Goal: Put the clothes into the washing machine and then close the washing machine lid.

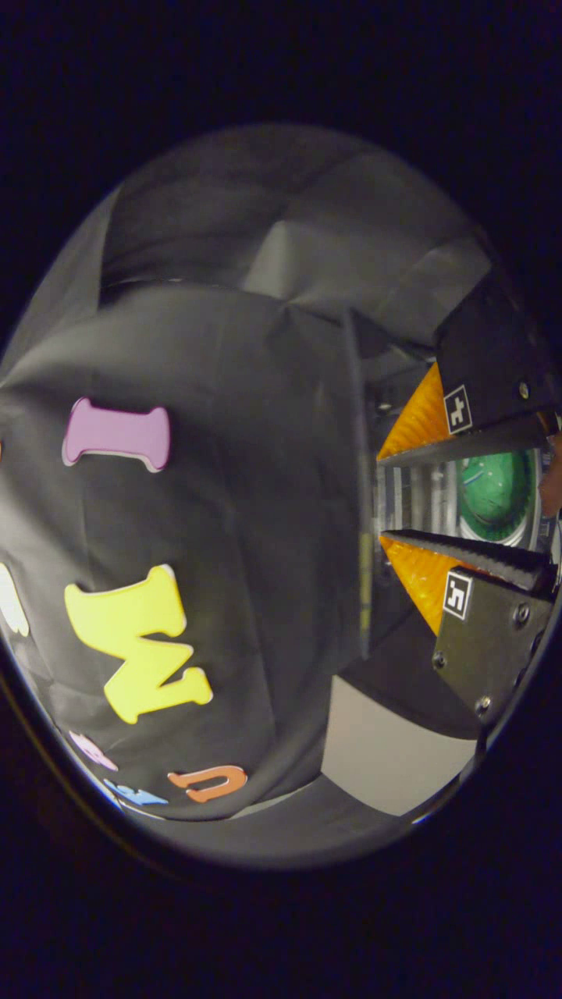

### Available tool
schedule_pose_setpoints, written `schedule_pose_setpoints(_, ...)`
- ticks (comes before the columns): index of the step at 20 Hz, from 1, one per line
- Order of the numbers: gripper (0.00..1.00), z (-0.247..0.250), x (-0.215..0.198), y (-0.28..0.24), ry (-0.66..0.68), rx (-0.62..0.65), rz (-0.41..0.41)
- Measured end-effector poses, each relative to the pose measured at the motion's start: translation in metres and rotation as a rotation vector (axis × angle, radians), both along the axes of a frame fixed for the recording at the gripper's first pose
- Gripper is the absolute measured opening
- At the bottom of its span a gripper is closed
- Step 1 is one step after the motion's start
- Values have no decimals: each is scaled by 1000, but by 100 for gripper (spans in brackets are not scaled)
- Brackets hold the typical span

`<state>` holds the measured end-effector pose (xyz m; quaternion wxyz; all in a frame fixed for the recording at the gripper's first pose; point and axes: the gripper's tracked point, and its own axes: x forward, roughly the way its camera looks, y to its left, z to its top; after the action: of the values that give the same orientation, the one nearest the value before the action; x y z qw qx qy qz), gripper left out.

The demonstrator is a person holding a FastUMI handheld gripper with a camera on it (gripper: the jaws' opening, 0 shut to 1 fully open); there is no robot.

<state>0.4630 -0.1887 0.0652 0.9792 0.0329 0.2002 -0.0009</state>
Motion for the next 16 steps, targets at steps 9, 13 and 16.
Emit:
schedule_pose_setpoints(9, 51, 20, 83, 14, -14, -61, 50)
schedule_pose_setpoints(13, 51, -3, 101, 11, 16, -34, 23)
schedule_pose_setpoints(16, 51, -24, 104, 10, 32, -39, 24)
